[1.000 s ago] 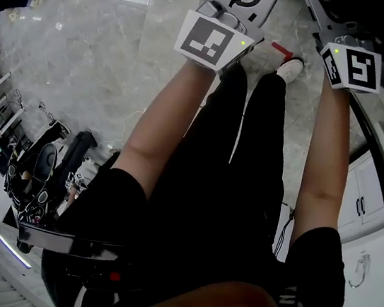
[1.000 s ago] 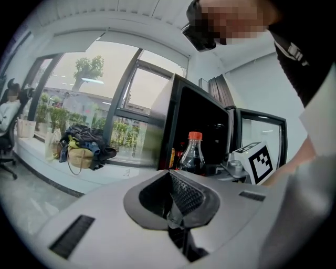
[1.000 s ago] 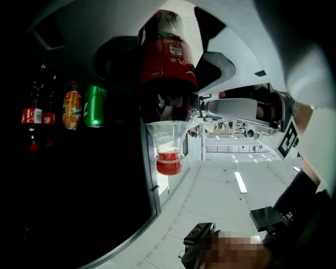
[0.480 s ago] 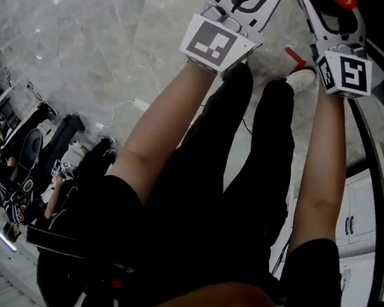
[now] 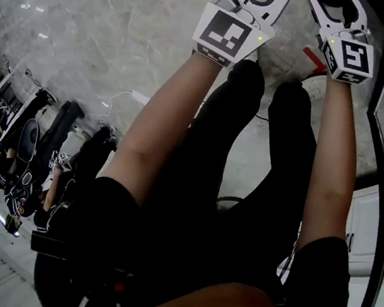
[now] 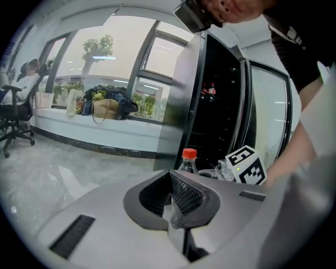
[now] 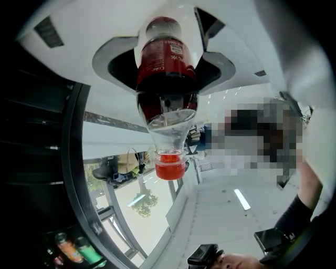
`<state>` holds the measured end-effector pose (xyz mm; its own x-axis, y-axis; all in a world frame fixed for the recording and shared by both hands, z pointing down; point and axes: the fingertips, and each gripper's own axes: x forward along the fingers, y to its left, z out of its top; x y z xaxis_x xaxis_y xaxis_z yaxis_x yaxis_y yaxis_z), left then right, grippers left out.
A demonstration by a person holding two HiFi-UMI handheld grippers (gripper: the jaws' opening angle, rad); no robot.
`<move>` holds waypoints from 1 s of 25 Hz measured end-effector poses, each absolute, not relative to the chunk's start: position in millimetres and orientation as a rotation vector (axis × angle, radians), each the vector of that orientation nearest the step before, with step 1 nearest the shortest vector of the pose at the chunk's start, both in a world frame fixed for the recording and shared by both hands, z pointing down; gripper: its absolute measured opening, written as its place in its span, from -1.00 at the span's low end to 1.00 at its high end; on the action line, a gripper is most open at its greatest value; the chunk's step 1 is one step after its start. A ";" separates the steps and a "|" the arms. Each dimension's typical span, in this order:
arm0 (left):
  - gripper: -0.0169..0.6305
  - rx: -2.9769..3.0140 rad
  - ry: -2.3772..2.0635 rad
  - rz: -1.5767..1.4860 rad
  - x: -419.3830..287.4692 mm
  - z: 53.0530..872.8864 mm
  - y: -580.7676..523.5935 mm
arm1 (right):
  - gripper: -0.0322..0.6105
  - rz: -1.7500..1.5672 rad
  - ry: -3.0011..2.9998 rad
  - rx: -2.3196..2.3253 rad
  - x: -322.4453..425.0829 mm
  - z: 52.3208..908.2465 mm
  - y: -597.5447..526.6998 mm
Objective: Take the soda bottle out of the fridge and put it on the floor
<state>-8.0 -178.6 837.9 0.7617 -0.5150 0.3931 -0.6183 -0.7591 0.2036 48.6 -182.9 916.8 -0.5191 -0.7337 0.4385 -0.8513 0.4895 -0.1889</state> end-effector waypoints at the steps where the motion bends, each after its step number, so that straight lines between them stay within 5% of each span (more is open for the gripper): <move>1: -0.94 2.630 -0.868 0.466 -9.7 851.3 -175.8 | 0.09 0.572 -2.430 1.328 45.8 934.4 -180.5; 14: -0.94 2.570 -0.869 0.533 -40.0 974.2 -179.5 | 0.09 0.642 -2.372 1.247 5.3 1097.1 -194.3; 25: -0.94 2.537 -0.890 0.541 -54.3 999.7 -194.0 | 0.09 0.577 -2.363 1.177 -11.4 1135.7 -197.1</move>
<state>-54.3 -194.0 999.7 0.7228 -0.5004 0.4766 -0.6536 -0.7190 0.2364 -11.4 -197.1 1135.7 -0.5439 -0.6348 0.5489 -0.8163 0.5520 -0.1704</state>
